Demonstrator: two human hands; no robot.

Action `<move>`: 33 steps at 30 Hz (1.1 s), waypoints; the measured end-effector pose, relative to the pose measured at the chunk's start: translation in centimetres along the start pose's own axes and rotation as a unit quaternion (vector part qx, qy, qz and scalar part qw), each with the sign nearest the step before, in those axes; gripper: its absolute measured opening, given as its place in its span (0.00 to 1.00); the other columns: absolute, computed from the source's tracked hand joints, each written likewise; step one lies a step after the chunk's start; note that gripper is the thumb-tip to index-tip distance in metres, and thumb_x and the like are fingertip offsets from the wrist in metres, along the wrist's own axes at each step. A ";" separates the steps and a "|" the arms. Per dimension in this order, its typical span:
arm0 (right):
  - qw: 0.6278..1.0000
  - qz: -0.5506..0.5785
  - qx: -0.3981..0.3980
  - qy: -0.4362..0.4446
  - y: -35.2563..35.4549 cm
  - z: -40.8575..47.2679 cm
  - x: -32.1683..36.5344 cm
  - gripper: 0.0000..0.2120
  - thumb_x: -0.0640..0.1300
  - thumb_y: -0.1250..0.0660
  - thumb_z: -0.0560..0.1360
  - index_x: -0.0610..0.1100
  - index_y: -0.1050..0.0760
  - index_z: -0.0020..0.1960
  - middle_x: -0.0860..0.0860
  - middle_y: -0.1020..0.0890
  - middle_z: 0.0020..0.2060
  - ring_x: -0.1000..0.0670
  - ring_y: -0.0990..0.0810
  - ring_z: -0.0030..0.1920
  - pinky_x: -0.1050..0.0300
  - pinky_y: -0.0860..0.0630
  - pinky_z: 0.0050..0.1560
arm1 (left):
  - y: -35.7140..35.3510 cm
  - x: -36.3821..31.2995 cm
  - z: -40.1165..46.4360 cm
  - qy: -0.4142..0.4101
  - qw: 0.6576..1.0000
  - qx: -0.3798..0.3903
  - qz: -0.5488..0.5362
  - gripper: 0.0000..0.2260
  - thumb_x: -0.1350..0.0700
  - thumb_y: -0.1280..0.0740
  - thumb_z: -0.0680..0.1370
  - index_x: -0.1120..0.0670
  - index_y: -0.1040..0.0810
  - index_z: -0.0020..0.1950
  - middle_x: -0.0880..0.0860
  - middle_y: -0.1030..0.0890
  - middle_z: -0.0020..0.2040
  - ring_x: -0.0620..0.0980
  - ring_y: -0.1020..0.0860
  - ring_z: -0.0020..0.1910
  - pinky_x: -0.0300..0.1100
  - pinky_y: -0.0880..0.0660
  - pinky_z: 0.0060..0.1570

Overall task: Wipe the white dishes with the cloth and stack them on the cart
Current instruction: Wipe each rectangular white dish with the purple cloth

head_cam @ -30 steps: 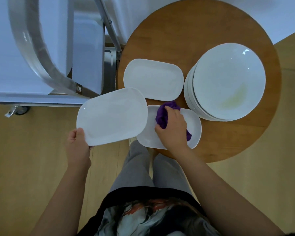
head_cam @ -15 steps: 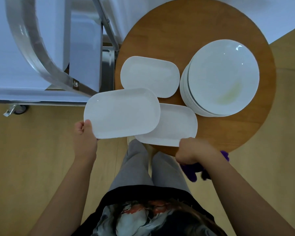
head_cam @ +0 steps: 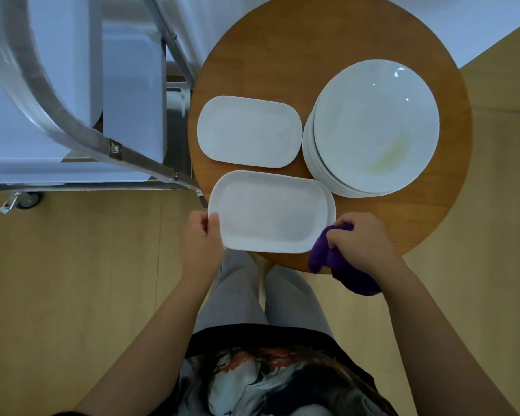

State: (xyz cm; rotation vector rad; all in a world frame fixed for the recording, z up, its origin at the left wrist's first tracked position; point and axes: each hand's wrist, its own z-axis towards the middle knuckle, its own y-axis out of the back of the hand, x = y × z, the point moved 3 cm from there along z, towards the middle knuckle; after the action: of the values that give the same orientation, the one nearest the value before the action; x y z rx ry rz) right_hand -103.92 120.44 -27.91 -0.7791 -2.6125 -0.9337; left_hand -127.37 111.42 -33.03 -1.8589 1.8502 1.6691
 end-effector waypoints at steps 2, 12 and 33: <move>0.999 0.035 -0.013 0.007 0.6 -0.1 -0.1 0.09 0.40 0.32 0.68 0.49 0.26 0.47 0.53 0.23 0.42 0.51 0.26 0.42 0.60 0.30 0.34 | -0.5 -0.1 0.3 -0.029 0.997 0.010 0.077 0.09 0.54 0.41 0.81 0.55 0.28 0.42 0.51 0.26 0.38 0.46 0.29 0.36 0.39 0.32 0.34; 0.987 0.125 -0.055 0.080 -0.1 0.2 3.0 0.11 0.40 0.30 0.69 0.52 0.27 0.48 0.60 0.25 0.41 0.55 0.27 0.42 0.64 0.32 0.33 | -1.0 -0.1 2.6 -0.085 0.925 0.128 0.348 0.15 0.47 0.47 0.82 0.57 0.26 0.51 0.54 0.26 0.46 0.49 0.26 0.40 0.41 0.28 0.39; 0.922 0.363 -0.109 0.075 -4.3 3.6 10.6 0.10 0.40 0.33 0.72 0.55 0.26 0.44 0.68 0.22 0.35 0.58 0.23 0.41 0.73 0.30 0.29 | -2.0 -4.6 17.8 0.130 0.986 0.100 0.003 0.16 0.49 0.41 0.82 0.55 0.31 0.66 0.56 0.25 0.63 0.58 0.26 0.62 0.57 0.27 0.62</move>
State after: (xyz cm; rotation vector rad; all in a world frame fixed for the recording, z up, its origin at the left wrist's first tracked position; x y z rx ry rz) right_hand -115.30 124.21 -28.47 -1.5158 -1.8482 -0.9874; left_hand -135.66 126.97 -38.76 -2.0657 2.0296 1.2331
